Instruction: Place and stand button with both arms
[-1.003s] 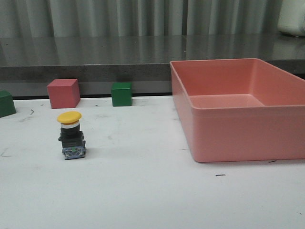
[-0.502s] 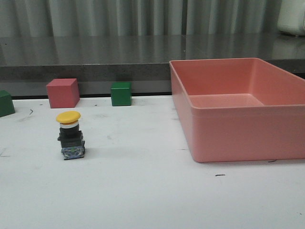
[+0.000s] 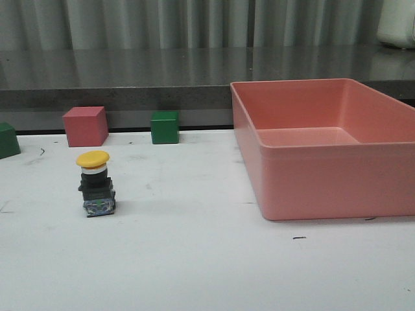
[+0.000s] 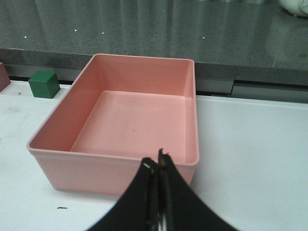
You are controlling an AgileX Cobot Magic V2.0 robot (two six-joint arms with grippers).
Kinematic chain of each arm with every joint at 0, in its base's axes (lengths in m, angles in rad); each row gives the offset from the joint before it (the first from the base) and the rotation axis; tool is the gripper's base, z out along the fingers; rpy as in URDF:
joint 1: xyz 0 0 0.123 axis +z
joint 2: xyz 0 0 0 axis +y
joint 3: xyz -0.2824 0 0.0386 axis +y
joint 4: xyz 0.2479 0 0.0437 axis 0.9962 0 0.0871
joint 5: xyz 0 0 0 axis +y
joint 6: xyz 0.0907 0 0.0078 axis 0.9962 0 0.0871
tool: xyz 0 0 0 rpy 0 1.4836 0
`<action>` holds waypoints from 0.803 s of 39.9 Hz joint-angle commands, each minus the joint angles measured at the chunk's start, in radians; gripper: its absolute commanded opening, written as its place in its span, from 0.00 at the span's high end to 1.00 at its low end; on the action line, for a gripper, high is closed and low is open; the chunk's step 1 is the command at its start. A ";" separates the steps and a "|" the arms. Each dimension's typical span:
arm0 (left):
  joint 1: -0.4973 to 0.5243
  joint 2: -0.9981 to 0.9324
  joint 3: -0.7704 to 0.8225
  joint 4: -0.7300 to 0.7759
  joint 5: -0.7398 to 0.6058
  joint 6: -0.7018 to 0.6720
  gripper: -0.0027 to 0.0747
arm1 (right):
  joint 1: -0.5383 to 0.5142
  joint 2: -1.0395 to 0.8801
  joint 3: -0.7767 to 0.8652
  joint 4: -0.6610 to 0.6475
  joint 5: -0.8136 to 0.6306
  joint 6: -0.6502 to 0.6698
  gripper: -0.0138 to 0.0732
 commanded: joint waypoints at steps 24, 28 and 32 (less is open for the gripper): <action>0.001 -0.025 0.009 -0.009 -0.082 0.000 0.99 | -0.078 -0.040 0.156 0.025 -0.246 -0.008 0.92; 0.001 -0.025 0.009 -0.009 -0.082 0.000 0.99 | -0.109 -0.106 0.259 0.081 -0.290 -0.008 0.92; 0.001 -0.025 0.009 -0.009 -0.082 0.000 0.99 | -0.143 -0.173 0.335 0.129 -0.287 -0.008 0.92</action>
